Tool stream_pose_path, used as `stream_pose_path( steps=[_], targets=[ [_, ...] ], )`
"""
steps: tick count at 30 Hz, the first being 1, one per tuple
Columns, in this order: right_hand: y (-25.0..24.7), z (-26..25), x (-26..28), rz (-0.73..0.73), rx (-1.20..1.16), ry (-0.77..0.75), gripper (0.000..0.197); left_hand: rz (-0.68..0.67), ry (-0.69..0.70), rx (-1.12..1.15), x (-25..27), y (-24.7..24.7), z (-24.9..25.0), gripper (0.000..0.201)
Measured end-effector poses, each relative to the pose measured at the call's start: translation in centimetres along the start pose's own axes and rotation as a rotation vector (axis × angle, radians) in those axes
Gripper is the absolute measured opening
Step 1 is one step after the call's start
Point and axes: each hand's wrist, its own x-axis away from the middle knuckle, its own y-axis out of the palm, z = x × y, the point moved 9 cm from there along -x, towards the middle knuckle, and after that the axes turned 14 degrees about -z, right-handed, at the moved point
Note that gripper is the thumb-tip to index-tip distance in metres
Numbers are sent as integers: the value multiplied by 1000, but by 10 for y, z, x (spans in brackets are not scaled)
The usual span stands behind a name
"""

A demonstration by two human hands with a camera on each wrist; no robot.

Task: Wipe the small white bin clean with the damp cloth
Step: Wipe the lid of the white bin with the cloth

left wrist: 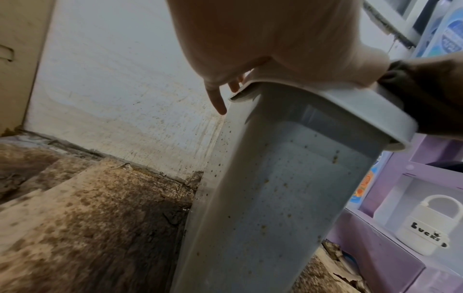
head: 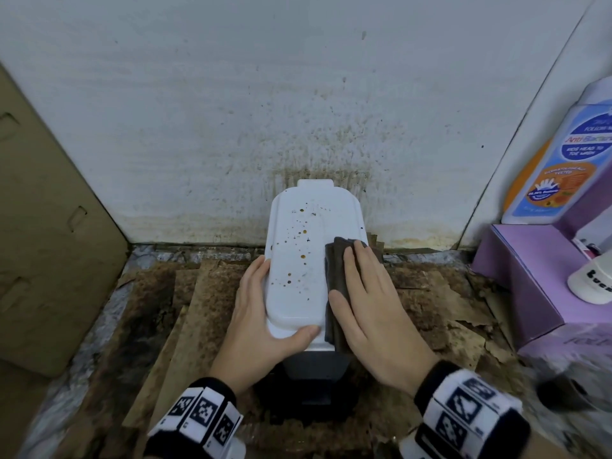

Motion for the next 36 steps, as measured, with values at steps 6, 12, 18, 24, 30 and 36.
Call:
stream_pose_path(
  steps=[6,12,18,24,30,36],
  targets=[
    [2,2,0,67,-70,0,68,9,10,32,-1,-2,-1,116],
    [-7,20,-24,-44,-224,-3,70,2,9,32,-2,-1,-2,116],
    [-17,37,-54,-162,-284,5,72,-1,-2,46,-3,-2,-3,116],
    [-21,44,-72,-194,-279,3,73,-6,-11,42,-2,-1,-3,115],
    [-20,39,-56,-183,-280,-3,72,-5,-13,38,-1,-1,-3,116],
    [-2,23,-13,-128,-271,-27,73,-6,10,38,-1,1,-3,115]
  ],
)
